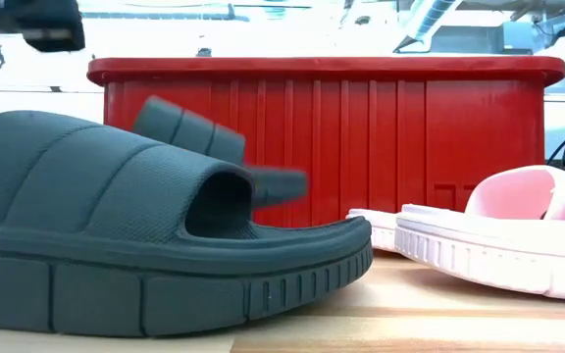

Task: Pick and place slides into bin
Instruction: Put the black slipper into the red bin

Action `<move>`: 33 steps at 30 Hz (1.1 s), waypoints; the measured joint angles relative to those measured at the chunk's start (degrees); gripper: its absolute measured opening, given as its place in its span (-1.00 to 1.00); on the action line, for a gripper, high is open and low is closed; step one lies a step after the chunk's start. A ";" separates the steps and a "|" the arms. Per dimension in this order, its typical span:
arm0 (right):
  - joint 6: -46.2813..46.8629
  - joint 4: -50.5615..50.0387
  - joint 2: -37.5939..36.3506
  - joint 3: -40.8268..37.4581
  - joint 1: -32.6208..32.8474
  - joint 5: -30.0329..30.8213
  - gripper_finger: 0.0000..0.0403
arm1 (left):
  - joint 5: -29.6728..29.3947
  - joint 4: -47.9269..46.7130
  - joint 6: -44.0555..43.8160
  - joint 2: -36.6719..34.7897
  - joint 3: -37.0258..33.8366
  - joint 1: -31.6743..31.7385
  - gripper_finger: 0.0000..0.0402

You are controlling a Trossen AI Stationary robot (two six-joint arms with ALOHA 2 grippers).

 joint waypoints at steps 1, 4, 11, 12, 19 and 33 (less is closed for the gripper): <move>-0.02 0.00 0.01 -0.01 0.00 0.00 -0.10 | -0.55 -1.14 -0.42 -0.04 1.01 -0.34 -1.00; 0.00 0.00 0.00 0.00 0.00 0.00 -0.10 | -1.53 -4.26 -1.92 -0.04 4.09 -1.21 -1.00; 0.00 -0.02 -0.02 -0.02 0.00 0.00 -0.10 | -3.28 -8.14 -5.96 -0.08 11.82 -3.30 -1.00; -0.02 0.00 -0.01 -0.01 -0.01 0.00 -0.10 | -3.87 -8.51 -6.38 -0.08 13.06 -3.58 -1.00; -0.01 0.00 -0.01 0.00 -0.01 0.00 -0.10 | -11.11 -10.39 -11.83 -0.12 21.96 -4.33 -1.00; 0.00 -0.02 0.00 0.00 0.00 0.00 -0.10 | -26.46 -11.99 -18.44 -0.17 37.40 -1.93 -1.00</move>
